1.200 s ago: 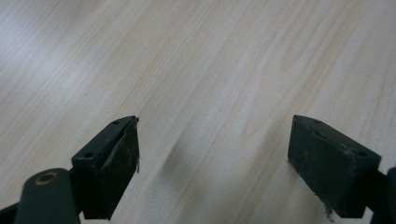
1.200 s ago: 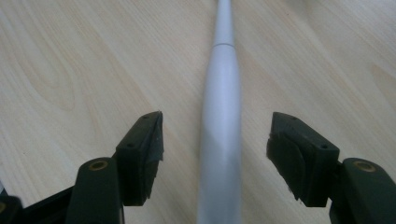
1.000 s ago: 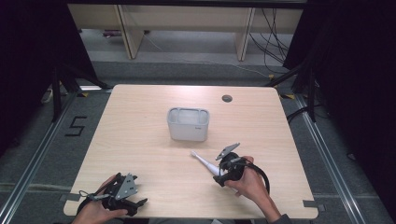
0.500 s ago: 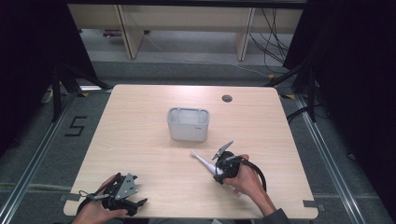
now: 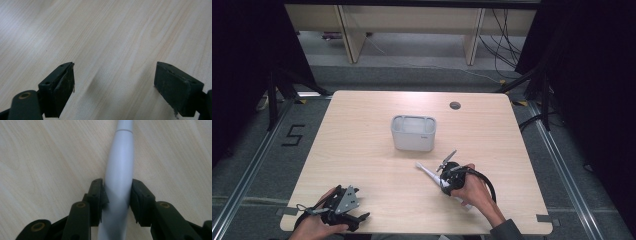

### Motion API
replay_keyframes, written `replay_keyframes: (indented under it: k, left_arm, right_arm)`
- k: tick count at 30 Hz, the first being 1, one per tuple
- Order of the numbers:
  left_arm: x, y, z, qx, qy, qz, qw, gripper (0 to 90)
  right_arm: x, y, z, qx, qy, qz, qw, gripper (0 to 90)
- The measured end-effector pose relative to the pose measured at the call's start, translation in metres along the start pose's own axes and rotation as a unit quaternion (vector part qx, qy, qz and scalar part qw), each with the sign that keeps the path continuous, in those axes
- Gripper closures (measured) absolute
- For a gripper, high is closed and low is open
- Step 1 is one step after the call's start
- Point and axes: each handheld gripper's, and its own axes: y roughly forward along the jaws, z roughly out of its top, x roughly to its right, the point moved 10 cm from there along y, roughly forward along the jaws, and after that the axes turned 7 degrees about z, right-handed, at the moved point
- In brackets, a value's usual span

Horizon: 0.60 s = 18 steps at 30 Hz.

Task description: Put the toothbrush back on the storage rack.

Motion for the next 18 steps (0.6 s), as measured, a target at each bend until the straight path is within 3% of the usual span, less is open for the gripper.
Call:
replay_keyframes:
  k: [2, 5, 16, 17, 18]
  left_arm:
    - [-0.0002, 0.0001, 0.0001, 0.000, 0.000, 0.000, 1.0000, 16.4]
    - [-0.0001, 0.0000, 0.0001, 0.000, 0.000, 0.000, 1.0000, 16.4]
    - [-0.0001, 0.0000, 0.0001, 0.000, 0.000, 0.000, 1.0000, 16.4]
    - [-0.0002, 0.0000, 0.0001, 0.000, 0.000, 0.000, 1.0000, 16.4]
    - [-0.0001, -0.0001, 0.0001, 0.000, 0.000, 0.000, 1.0000, 16.4]
  right_arm:
    - [0.0014, -0.0001, 0.0006, -0.005, -0.013, 0.000, 0.9999, 64.8]
    - [-0.0010, -0.0005, 0.0003, -0.019, -0.010, 0.005, 0.9998, 65.5]
    - [-0.0016, 0.0003, 0.0028, -0.072, -0.031, 0.003, 0.9969, 66.1]
    - [-0.0039, -0.0003, 0.0016, -0.079, -0.014, 0.004, 0.9967, 66.1]
    - [-0.0017, 0.0005, 0.0033, -0.080, -0.034, 0.005, 0.9962, 66.1]
